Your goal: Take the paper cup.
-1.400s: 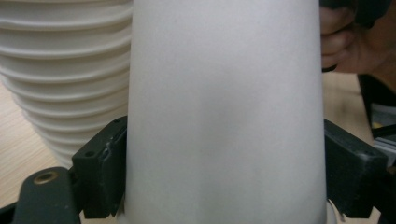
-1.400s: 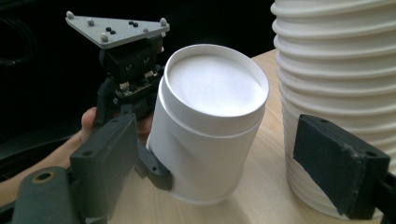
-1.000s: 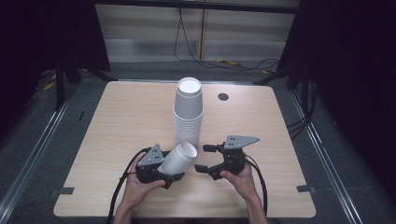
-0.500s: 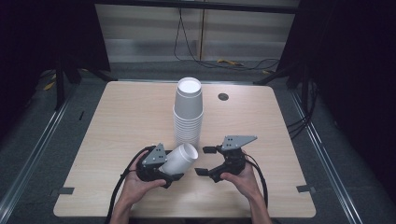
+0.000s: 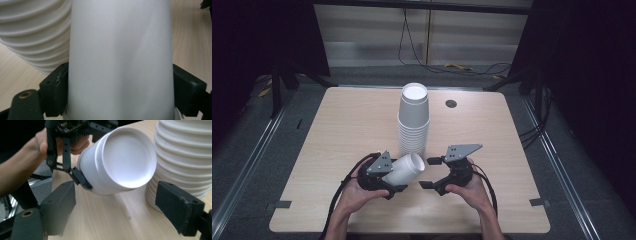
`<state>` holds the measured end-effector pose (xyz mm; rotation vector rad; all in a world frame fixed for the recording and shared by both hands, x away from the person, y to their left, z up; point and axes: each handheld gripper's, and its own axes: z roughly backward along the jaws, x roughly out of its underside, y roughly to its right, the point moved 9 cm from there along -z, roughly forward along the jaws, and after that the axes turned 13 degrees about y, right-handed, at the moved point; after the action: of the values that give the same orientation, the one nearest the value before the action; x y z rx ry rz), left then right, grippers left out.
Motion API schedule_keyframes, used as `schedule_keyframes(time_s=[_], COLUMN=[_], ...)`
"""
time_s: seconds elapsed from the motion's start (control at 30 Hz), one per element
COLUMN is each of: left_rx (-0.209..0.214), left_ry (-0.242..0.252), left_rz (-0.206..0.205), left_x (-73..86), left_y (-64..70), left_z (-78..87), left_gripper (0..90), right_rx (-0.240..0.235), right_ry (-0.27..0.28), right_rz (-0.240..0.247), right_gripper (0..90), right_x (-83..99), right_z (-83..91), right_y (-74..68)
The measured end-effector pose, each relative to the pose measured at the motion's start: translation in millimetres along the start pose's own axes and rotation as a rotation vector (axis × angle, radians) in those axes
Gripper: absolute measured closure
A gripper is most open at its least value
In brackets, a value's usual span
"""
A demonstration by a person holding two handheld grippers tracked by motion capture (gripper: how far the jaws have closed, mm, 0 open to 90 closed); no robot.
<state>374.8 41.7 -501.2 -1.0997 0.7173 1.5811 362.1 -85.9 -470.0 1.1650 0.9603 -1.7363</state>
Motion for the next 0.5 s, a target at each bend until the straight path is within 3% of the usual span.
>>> schedule_keyframes(time_s=[0.17, 0.33, 0.5], left_rx=[0.003, 0.034, 0.050], left_ry=[-0.026, -0.074, -0.073], left_rz=[-0.027, -0.071, -0.091], left_x=[-3.7, -6.0, -9.8], left_y=[0.6, 1.4, 2.9], left_z=[2.0, -0.7, -3.1], left_gripper=[15.9, 15.9, 15.9], right_rx=[-0.012, -0.011, -0.022], right_ry=[-0.019, -0.115, -0.180], right_rz=[0.010, 0.034, 0.046], right_gripper=[16.5, 15.1, 17.3], right_x=[-0.5, 4.5, 10.1], right_z=[1.2, 0.2, -1.3], right_y=[-1.7, -1.9, -3.8])
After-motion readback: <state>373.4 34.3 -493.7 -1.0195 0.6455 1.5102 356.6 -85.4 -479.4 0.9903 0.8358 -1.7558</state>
